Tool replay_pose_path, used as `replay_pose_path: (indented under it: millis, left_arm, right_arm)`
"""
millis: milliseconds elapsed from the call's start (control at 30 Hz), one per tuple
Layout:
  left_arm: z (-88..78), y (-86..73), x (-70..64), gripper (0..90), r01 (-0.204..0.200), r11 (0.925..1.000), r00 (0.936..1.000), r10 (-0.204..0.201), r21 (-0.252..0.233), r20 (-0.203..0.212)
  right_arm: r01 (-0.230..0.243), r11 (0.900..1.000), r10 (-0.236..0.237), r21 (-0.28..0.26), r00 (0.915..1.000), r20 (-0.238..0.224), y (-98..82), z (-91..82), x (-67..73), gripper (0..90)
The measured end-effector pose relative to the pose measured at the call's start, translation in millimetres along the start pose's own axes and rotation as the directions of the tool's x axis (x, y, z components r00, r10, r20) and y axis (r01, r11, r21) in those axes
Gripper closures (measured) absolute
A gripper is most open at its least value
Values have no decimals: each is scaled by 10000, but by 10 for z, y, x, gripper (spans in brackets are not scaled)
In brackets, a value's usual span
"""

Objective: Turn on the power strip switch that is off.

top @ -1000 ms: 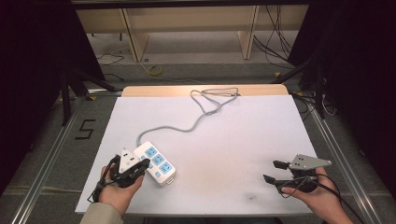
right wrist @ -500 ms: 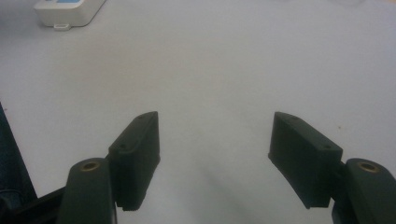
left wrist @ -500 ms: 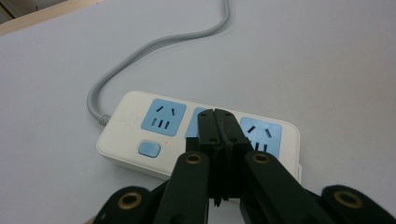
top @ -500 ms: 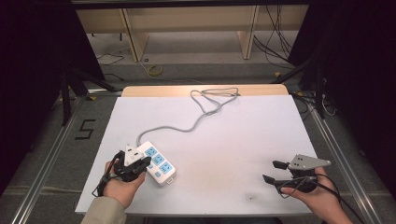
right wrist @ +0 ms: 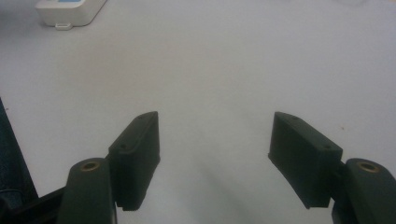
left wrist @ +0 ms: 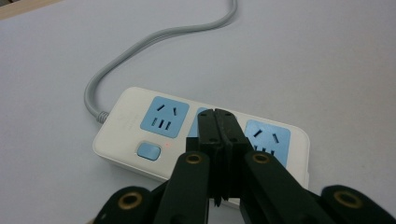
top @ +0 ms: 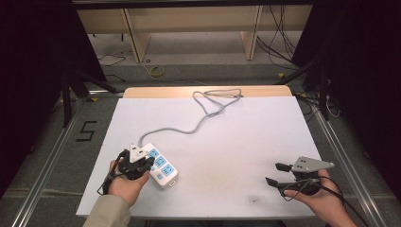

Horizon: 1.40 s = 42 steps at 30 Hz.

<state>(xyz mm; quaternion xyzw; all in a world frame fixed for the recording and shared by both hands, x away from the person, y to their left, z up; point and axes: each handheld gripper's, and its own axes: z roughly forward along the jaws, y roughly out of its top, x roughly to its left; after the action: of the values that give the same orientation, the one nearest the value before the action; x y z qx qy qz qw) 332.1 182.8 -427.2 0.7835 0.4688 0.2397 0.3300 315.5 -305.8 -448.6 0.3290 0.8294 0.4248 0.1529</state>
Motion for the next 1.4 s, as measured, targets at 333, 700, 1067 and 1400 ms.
replay_pose_path:
  millis: [333,700,1067,1400]
  left_arm:
    - [46,27,16,898,136,9995,9999,-133,285,-102]
    - [102,42,34,898,358,9975,9993,-350,613,-138]
    - [146,43,58,898,446,9943,9989,-430,971,-184]
    - [211,45,69,898,530,9891,9985,-502,1374,-238]
  right_arm:
    - [-24,10000,24,3,10000,-3,5,3,4,337]
    - [-3,10000,3,61,10000,-17,3,6,3,338]
    - [10,10000,-10,74,10000,-15,4,10,8,339]
    - [46,9999,-46,111,10000,-10,0,11,5,339]
